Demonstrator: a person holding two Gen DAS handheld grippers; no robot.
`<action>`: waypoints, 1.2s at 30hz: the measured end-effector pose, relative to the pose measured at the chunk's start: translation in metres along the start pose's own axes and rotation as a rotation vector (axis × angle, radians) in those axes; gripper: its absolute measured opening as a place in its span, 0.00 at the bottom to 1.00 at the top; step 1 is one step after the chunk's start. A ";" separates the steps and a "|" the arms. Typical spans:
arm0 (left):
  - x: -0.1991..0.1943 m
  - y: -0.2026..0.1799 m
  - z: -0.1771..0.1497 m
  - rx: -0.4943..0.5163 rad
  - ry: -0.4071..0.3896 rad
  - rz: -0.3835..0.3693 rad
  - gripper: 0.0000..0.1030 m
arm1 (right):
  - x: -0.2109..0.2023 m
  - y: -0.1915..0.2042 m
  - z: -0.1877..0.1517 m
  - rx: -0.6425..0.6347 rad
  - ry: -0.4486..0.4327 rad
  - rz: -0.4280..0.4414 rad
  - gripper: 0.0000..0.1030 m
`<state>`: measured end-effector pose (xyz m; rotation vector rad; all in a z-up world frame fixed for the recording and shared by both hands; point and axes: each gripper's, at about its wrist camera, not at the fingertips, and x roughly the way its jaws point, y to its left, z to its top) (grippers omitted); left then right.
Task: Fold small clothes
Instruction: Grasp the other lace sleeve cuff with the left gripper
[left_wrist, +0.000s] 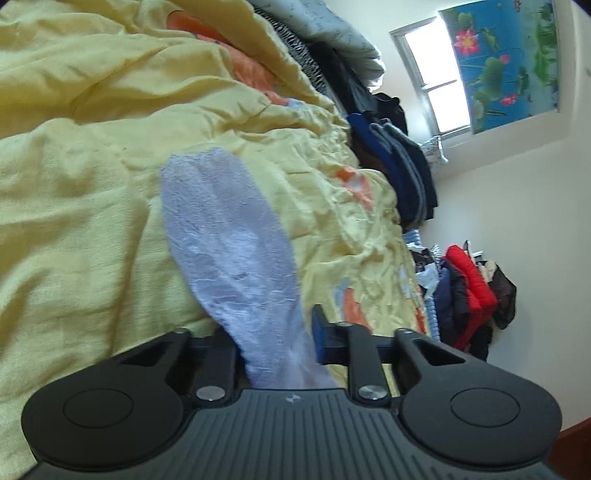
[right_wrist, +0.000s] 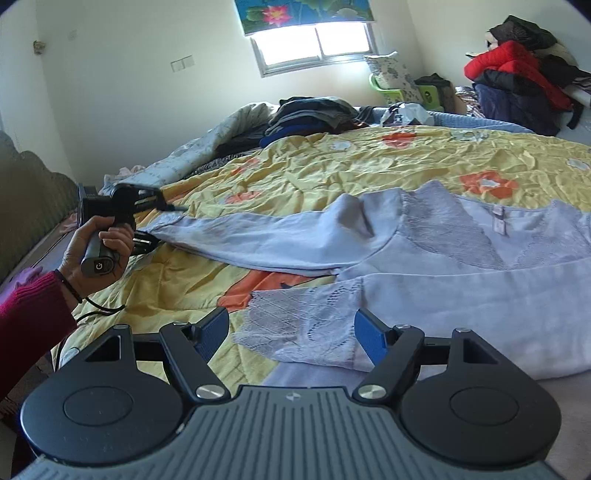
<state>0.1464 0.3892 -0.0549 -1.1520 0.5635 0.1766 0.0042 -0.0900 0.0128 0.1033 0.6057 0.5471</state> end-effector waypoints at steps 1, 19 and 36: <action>0.000 -0.001 -0.001 0.012 -0.006 0.013 0.08 | -0.003 -0.003 -0.001 0.005 -0.001 -0.006 0.72; -0.049 -0.171 -0.207 0.995 -0.158 0.023 0.04 | -0.039 -0.081 -0.023 0.160 -0.037 -0.201 0.73; -0.038 -0.244 -0.410 1.437 0.061 -0.166 0.05 | -0.097 -0.140 -0.046 0.376 -0.166 -0.264 0.74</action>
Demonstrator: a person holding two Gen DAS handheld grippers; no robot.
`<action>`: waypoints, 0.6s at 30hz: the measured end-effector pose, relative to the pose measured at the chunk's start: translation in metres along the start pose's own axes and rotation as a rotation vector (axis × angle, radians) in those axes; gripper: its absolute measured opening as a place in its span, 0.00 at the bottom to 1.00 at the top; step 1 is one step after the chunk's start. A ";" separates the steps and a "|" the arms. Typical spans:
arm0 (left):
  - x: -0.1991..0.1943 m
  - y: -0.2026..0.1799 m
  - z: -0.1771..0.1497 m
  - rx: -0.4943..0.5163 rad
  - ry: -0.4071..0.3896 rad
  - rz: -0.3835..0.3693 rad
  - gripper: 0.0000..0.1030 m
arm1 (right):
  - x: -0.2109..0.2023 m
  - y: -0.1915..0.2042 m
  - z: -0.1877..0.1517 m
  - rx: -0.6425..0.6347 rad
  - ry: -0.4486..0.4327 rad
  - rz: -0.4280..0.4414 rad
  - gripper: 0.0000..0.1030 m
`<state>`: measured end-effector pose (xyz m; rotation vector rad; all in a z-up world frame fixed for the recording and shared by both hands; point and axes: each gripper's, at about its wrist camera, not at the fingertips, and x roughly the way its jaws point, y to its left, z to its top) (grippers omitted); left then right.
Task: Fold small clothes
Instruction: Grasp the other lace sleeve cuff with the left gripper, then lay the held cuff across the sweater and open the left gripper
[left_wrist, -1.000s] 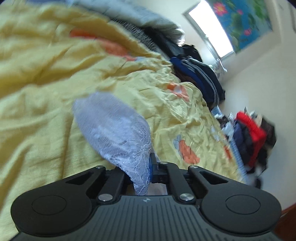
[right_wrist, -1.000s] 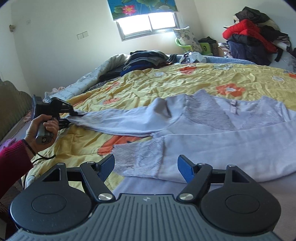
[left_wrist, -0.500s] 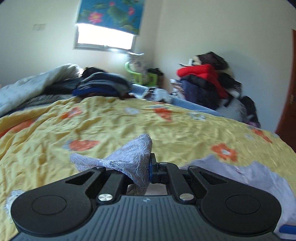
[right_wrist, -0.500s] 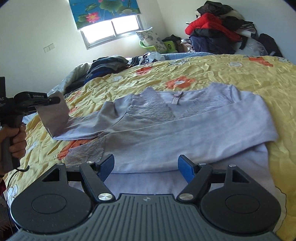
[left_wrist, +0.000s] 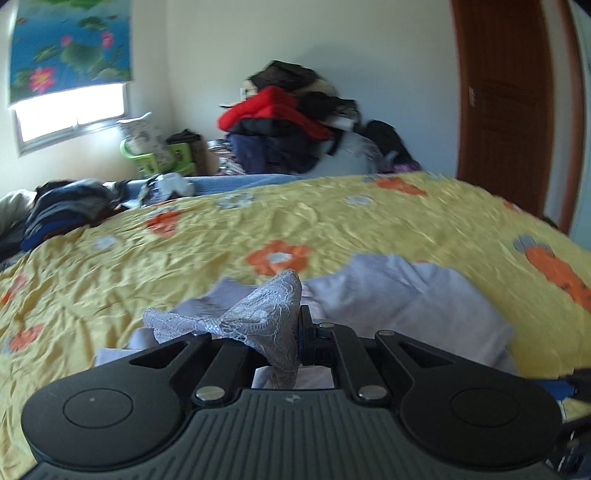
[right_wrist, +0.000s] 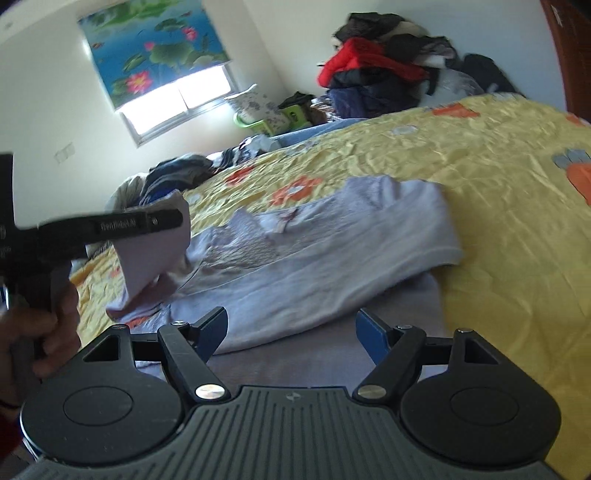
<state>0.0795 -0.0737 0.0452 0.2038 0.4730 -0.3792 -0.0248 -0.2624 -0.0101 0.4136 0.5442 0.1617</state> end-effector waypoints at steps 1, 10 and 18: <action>0.002 -0.010 0.000 0.026 0.006 -0.011 0.05 | -0.002 -0.008 0.000 0.024 -0.007 -0.011 0.74; 0.011 -0.073 -0.009 0.192 0.042 -0.076 0.05 | -0.023 -0.069 -0.004 0.232 -0.051 -0.060 0.74; 0.024 -0.105 -0.015 0.245 0.081 -0.121 0.05 | -0.036 -0.089 -0.006 0.256 -0.091 -0.109 0.75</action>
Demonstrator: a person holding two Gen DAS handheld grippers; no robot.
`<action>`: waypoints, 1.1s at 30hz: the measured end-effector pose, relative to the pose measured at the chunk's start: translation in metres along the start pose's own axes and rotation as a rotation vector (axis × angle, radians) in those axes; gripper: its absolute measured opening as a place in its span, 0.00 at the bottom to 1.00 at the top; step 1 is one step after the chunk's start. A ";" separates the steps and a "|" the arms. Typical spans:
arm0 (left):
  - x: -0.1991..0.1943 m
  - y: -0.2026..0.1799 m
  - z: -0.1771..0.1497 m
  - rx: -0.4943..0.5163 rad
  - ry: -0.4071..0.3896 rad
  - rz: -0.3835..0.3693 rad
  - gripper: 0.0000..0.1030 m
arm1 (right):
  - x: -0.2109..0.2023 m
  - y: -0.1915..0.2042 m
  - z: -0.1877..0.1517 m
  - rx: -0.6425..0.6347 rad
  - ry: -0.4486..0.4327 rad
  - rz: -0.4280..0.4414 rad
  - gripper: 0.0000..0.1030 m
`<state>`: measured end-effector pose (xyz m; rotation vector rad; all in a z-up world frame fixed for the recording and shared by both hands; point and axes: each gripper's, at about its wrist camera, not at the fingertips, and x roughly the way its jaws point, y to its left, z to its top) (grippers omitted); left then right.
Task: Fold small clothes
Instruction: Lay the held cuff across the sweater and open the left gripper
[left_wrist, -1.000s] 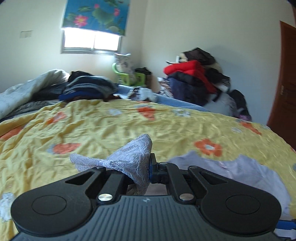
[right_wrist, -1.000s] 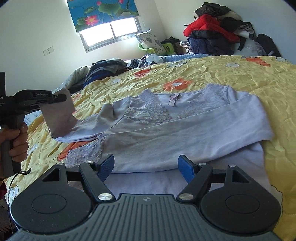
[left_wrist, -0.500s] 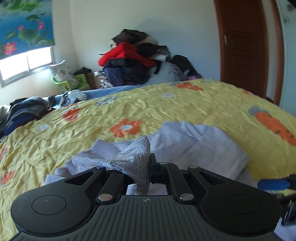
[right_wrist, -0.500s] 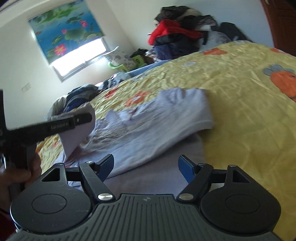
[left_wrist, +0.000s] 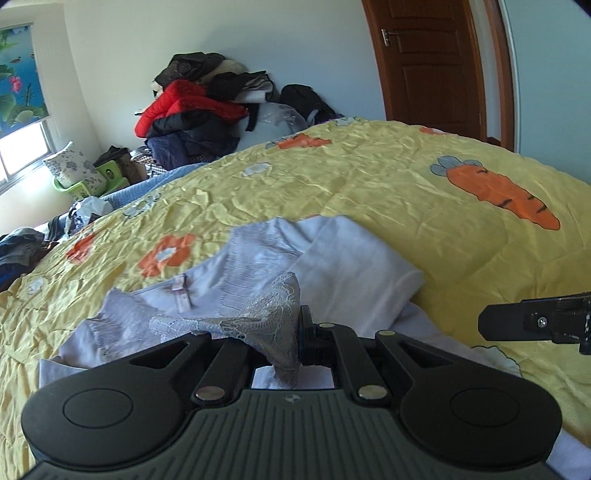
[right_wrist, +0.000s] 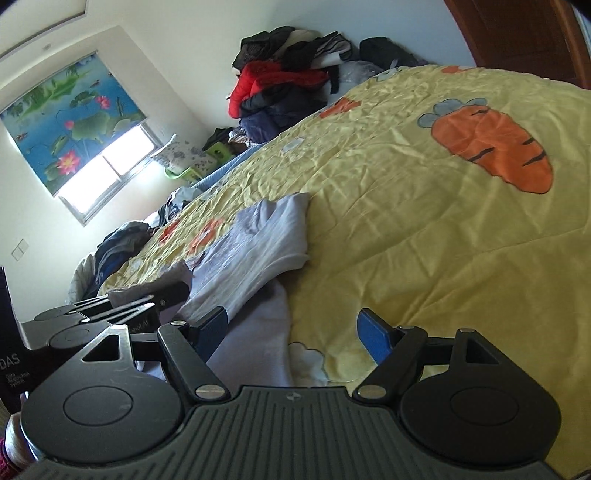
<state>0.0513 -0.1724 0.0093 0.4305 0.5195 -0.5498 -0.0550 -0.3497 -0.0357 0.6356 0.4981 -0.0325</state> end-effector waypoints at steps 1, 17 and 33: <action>0.001 -0.004 0.000 0.008 0.009 -0.011 0.05 | -0.002 -0.002 -0.001 0.001 -0.003 -0.004 0.75; -0.038 -0.081 -0.009 0.332 -0.169 -0.064 0.90 | -0.030 -0.021 0.011 0.003 -0.104 -0.107 0.75; -0.051 -0.035 -0.033 0.303 -0.112 -0.007 0.90 | -0.032 -0.011 0.014 -0.047 -0.118 -0.026 0.78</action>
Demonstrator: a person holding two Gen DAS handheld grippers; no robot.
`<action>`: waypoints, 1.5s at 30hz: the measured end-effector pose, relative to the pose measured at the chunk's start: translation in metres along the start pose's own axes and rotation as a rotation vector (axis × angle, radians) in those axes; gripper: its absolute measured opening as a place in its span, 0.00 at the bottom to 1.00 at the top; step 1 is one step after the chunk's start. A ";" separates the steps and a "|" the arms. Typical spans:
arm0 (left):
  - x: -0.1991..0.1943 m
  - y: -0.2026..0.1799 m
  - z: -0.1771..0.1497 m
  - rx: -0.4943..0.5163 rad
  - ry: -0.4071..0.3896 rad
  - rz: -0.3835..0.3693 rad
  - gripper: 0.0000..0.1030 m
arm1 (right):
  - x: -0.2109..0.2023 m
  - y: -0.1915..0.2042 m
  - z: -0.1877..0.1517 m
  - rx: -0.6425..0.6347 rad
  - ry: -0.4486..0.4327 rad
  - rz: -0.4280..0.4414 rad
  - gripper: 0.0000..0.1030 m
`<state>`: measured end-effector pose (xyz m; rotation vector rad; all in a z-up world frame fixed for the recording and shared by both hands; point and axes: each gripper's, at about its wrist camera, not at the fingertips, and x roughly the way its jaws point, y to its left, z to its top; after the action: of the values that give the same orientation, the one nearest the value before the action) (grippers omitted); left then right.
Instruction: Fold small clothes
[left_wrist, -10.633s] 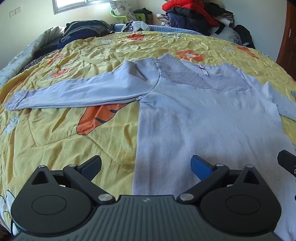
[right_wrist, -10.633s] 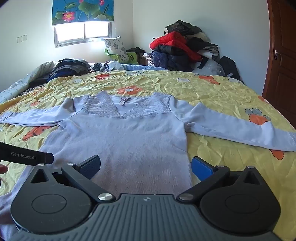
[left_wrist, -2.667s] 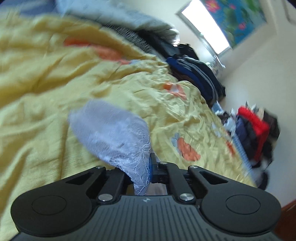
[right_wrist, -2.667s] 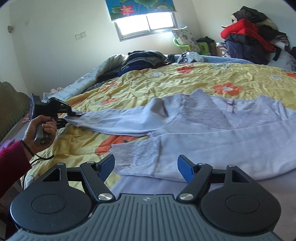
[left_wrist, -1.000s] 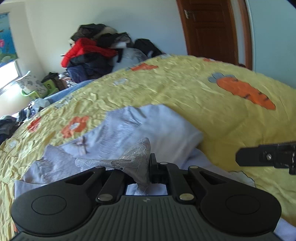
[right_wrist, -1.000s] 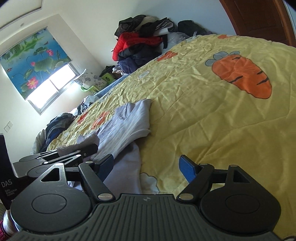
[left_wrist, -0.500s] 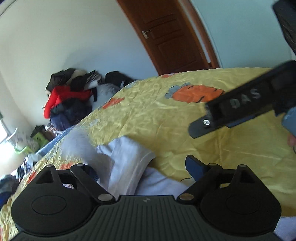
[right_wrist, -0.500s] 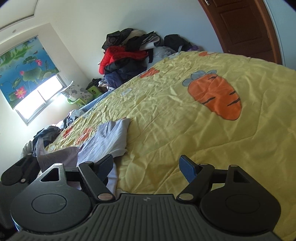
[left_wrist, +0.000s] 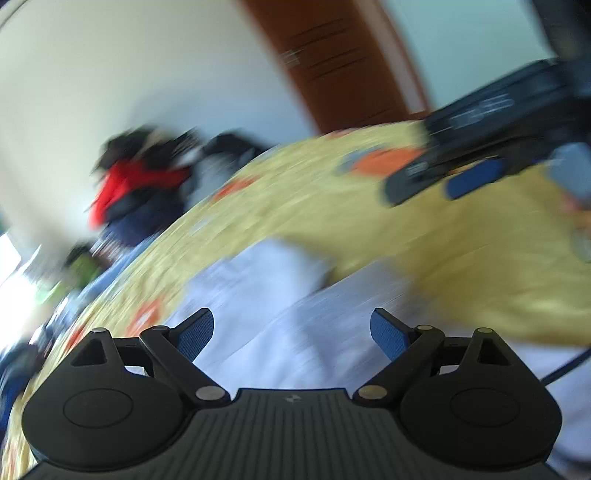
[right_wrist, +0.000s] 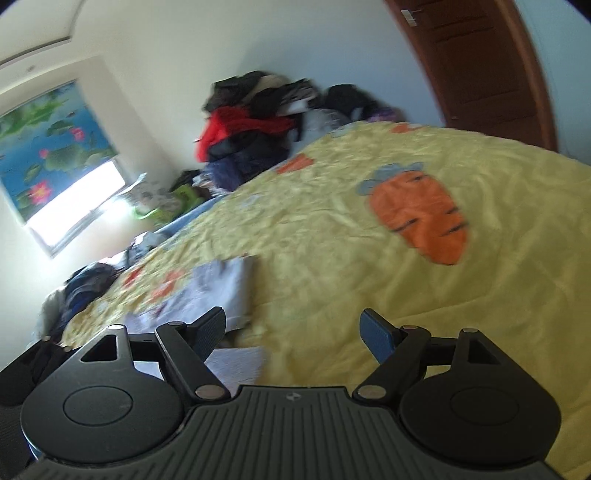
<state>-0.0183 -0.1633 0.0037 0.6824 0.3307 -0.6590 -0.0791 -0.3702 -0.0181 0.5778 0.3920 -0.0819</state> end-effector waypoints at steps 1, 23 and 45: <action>0.001 0.012 -0.007 -0.031 0.023 0.037 0.90 | 0.004 0.010 -0.001 -0.007 0.020 0.056 0.78; -0.002 0.125 -0.096 -0.524 0.302 0.170 0.90 | 0.083 0.087 -0.027 -0.174 0.305 0.110 0.82; -0.061 0.092 -0.112 -0.640 0.351 0.142 0.90 | 0.022 0.073 -0.046 -0.172 0.279 0.115 0.87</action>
<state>-0.0114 -0.0066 -0.0058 0.1973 0.7708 -0.2635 -0.0605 -0.2833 -0.0237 0.4411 0.6293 0.1433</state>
